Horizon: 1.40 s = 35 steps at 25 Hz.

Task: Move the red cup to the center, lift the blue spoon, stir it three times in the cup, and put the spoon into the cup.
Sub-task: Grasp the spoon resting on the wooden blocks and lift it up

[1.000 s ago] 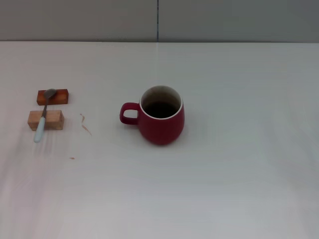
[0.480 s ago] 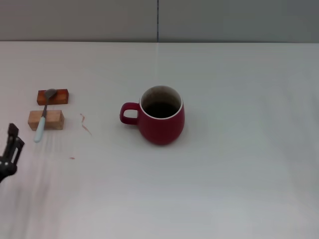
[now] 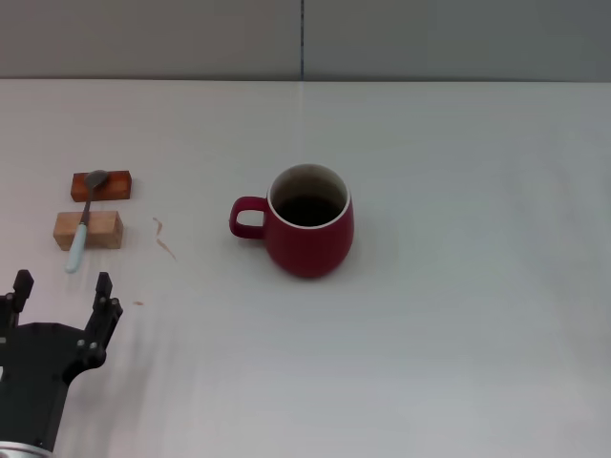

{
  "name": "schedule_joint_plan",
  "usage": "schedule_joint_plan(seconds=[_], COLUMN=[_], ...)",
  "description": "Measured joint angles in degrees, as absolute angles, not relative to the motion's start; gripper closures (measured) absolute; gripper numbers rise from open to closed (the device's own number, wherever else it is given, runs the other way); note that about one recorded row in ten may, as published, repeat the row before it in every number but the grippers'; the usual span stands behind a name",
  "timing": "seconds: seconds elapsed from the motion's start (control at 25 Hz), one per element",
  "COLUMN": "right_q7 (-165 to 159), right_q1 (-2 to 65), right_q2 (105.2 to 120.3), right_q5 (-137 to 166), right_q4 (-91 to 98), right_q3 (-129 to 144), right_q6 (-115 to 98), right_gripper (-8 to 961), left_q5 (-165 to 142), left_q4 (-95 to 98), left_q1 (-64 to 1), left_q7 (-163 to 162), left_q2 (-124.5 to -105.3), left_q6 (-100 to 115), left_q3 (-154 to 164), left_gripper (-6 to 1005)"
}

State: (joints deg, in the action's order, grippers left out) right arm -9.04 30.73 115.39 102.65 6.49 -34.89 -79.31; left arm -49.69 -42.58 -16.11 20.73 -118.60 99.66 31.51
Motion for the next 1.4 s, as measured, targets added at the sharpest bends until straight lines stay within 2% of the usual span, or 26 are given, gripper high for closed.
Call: schedule_joint_plan(seconds=[1.4], right_q7=[-8.7], right_q1=[30.0], right_q2=[115.56], right_q5=[102.7], right_q4=[6.5], right_q3=[-34.9], right_q6=[-79.5], right_gripper=[317], left_q5=[-50.4], left_q4=[-35.4], left_q1=[-20.4], left_q7=[20.4], left_q2=[-118.50], left_q6=[84.8], left_q3=[25.0], left_gripper=[179])
